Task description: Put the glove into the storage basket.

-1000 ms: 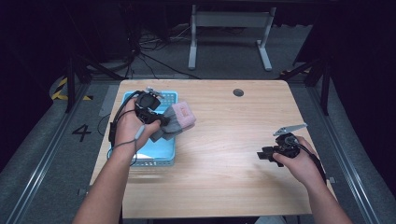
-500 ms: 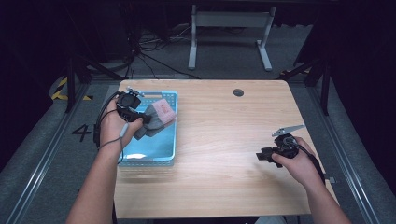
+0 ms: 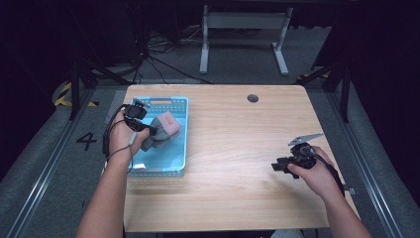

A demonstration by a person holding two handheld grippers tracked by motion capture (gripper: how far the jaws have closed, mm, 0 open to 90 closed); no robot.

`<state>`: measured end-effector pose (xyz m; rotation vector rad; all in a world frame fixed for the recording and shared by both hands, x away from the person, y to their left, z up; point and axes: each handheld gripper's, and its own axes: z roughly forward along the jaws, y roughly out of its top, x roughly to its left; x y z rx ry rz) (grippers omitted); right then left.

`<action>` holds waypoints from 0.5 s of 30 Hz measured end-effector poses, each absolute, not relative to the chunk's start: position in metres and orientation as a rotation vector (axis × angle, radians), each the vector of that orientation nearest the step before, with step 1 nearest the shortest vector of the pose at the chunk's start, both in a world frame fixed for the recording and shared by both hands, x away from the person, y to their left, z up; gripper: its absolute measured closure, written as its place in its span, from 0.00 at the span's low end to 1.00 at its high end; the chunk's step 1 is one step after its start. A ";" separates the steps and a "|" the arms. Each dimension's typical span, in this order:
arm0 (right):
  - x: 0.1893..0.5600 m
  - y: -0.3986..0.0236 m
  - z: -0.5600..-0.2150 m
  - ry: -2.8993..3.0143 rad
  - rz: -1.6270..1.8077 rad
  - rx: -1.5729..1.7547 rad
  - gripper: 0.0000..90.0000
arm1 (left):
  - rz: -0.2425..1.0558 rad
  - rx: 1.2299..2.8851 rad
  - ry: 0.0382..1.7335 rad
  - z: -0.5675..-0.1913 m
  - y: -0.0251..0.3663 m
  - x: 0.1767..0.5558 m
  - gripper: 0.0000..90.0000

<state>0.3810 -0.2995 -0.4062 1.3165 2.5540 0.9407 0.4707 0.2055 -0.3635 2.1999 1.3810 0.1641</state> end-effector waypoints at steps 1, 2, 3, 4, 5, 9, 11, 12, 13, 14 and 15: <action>0.381 -0.299 -0.406 2.555 0.940 1.317 0.68 | 0.167 2.211 1.388 -0.367 0.205 0.471 0.87; 0.381 -0.299 -0.407 2.555 0.937 1.317 0.68 | 0.169 2.221 1.394 -0.370 0.204 0.472 0.87; 0.382 -0.299 -0.407 2.558 0.934 1.316 0.68 | 0.166 2.225 1.396 -0.374 0.203 0.473 0.87; 0.382 -0.298 -0.408 2.562 0.935 1.311 0.68 | 0.157 2.230 1.400 -0.377 0.201 0.474 0.87; 0.382 -0.298 -0.408 2.561 0.935 1.314 0.68 | 0.154 2.239 1.406 -0.382 0.199 0.475 0.87; 0.382 -0.296 -0.408 2.565 0.936 1.309 0.68 | 0.149 2.269 1.418 -0.392 0.195 0.478 0.87; 0.382 -0.296 -0.407 2.564 0.938 1.305 0.68 | 0.143 2.280 1.425 -0.395 0.195 0.479 0.87; 0.382 -0.296 -0.407 2.563 0.939 1.303 0.68 | 0.143 2.284 1.429 -0.397 0.195 0.479 0.87; 0.383 -0.296 -0.407 2.564 0.942 1.302 0.68 | 0.144 2.295 1.431 -0.399 0.195 0.480 0.87; 0.383 -0.296 -0.407 2.568 0.940 1.301 0.68 | 0.148 2.303 1.430 -0.399 0.195 0.480 0.87; 0.383 -0.295 -0.407 2.567 0.940 1.301 0.68 | 0.147 2.313 1.427 -0.401 0.195 0.480 0.87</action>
